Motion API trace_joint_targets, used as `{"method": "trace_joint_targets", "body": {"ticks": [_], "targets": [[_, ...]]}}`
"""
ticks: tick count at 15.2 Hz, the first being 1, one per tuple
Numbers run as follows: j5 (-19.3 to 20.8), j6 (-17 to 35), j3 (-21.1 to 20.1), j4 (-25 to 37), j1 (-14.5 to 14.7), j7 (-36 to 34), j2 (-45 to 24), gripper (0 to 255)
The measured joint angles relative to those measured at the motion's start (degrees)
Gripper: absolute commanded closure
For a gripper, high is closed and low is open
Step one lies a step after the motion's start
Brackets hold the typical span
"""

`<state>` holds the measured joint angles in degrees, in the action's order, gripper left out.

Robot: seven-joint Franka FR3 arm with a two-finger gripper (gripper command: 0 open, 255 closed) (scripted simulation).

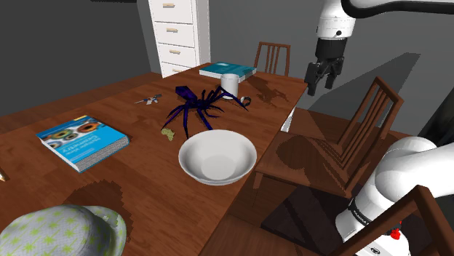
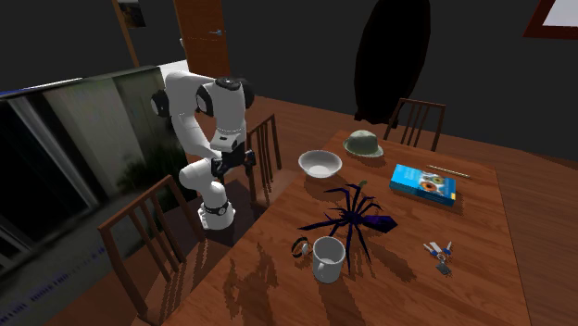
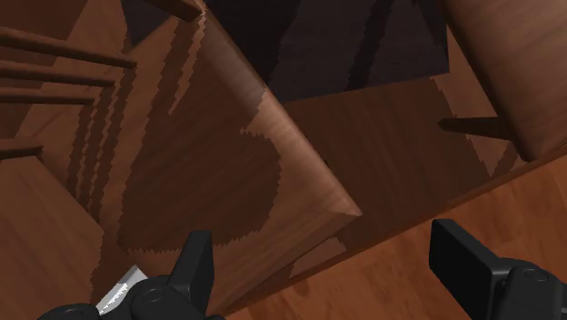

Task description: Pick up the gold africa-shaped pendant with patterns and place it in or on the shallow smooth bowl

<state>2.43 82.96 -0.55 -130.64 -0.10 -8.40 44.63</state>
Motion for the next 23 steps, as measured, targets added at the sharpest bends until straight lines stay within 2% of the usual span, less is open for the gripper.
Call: {"method": "trace_joint_targets", "body": {"ticks": [2, 5, 14, 19, 23], "targets": [[-0.4, 0.7, -0.5, -0.3, 0.1, -0.6, -0.1, 0], [-2.6, 3.7, -3.3, -1.6, 0.8, -4.3, -0.3, 0], [-8.8, 15.7, -14.6, -1.7, 2.8, -17.9, -6.2, 0], [-9.7, 22.9, -20.9, 0.1, 2.7, -25.3, -11.7, 0], [-8.6, 27.6, -26.3, 3.6, 2.0, -31.9, -17.3, 0]]}}
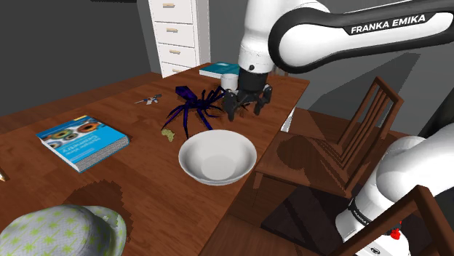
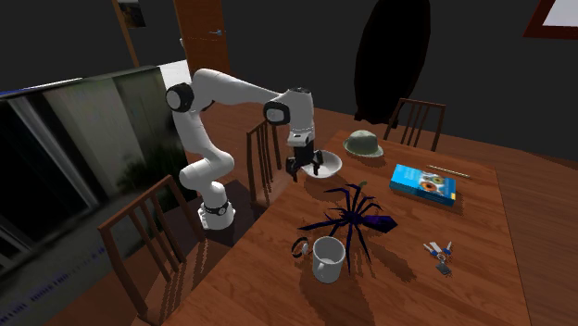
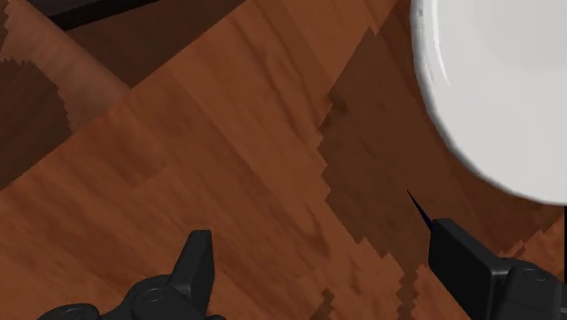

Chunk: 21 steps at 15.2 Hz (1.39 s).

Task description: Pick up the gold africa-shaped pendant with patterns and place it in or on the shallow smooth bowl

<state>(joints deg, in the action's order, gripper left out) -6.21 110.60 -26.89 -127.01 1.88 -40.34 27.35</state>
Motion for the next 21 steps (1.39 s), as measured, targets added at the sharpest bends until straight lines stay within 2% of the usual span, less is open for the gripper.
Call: {"method": "trace_joint_targets", "body": {"ticks": [6, 11, 13, 17, 21], "targets": [[5.8, 6.0, -8.6, 7.2, -2.3, -11.3, -10.5, 0], [16.5, 8.1, -15.6, 16.3, -3.9, -23.1, -22.3, 0], [22.1, 7.9, -17.6, 20.4, -3.3, -28.1, -27.8, 0], [33.2, 5.2, -18.8, 29.9, 1.2, -37.1, -38.2, 0], [37.4, 6.2, -17.9, 31.6, 3.1, -39.9, -42.4, 0]]}}
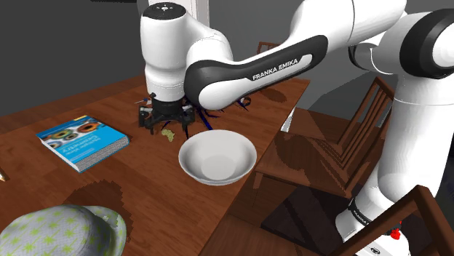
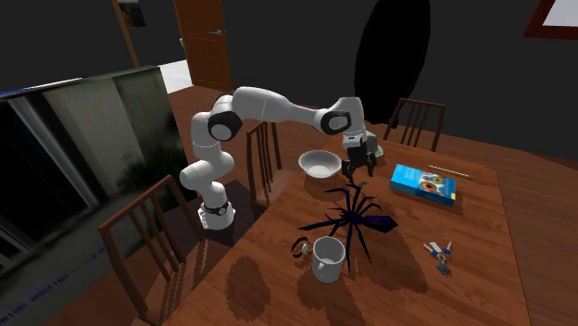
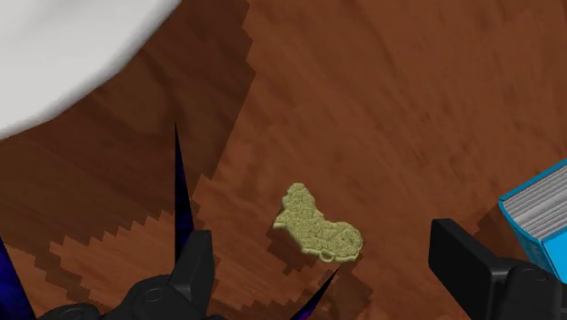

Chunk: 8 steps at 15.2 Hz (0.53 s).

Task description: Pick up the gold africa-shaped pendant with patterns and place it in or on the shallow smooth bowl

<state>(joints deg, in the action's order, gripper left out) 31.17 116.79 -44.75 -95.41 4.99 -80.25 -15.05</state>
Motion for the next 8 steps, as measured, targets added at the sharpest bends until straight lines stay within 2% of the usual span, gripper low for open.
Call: {"method": "trace_joint_targets", "body": {"ticks": [8], "targets": [[1.9, 2.0, 0.5, -0.3, 0.6, -1.1, -1.8, 0]]}}
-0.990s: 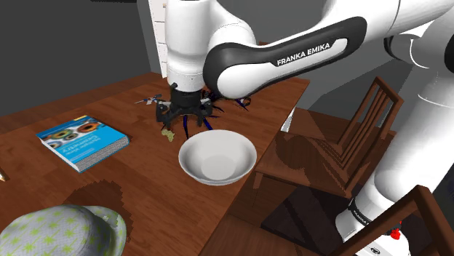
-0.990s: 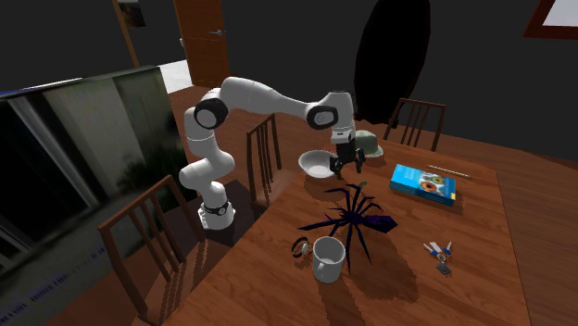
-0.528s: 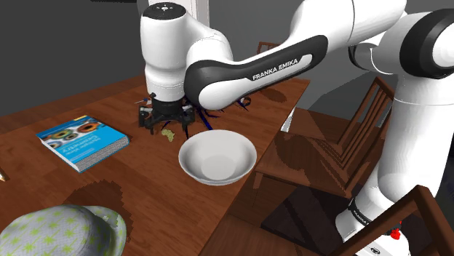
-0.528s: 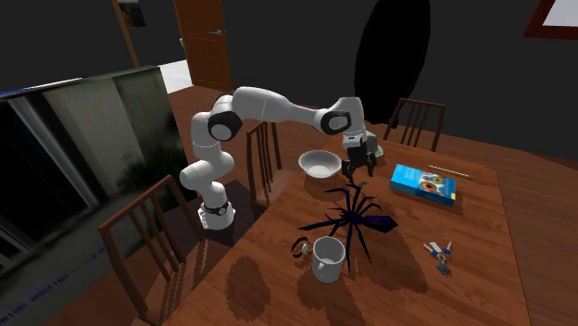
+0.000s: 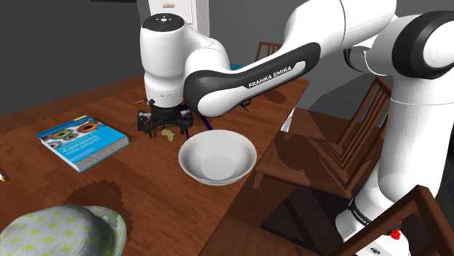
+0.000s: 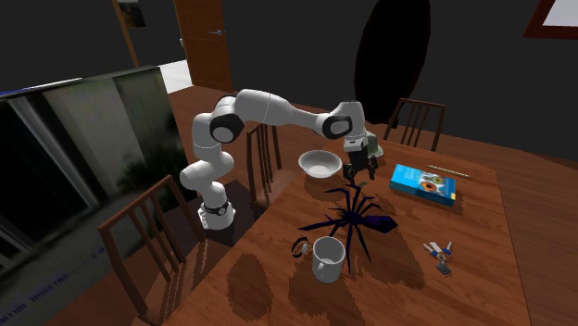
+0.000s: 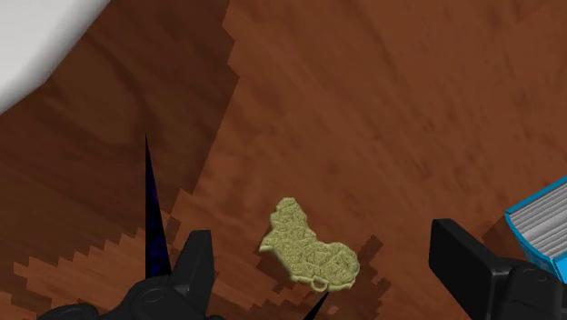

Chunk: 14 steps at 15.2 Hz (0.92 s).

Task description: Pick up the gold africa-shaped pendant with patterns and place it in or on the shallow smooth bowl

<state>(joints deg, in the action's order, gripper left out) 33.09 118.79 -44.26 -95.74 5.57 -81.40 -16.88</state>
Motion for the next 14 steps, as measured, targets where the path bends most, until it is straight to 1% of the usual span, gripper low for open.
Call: {"method": "trace_joint_targets", "body": {"ticks": [2, 3, 8, 14], "targets": [[-0.1, 0.1, 0.0, -0.2, -0.2, 0.1, 0.1, 0], [-0.1, 0.2, -0.1, -0.2, -0.2, 0.1, 0.2, 255], [-0.4, 0.2, 0.1, -0.8, -0.7, 0.3, 0.5, 255], [-0.3, -0.3, 0.1, -0.2, -0.4, 0.3, 0.1, 255]]}}
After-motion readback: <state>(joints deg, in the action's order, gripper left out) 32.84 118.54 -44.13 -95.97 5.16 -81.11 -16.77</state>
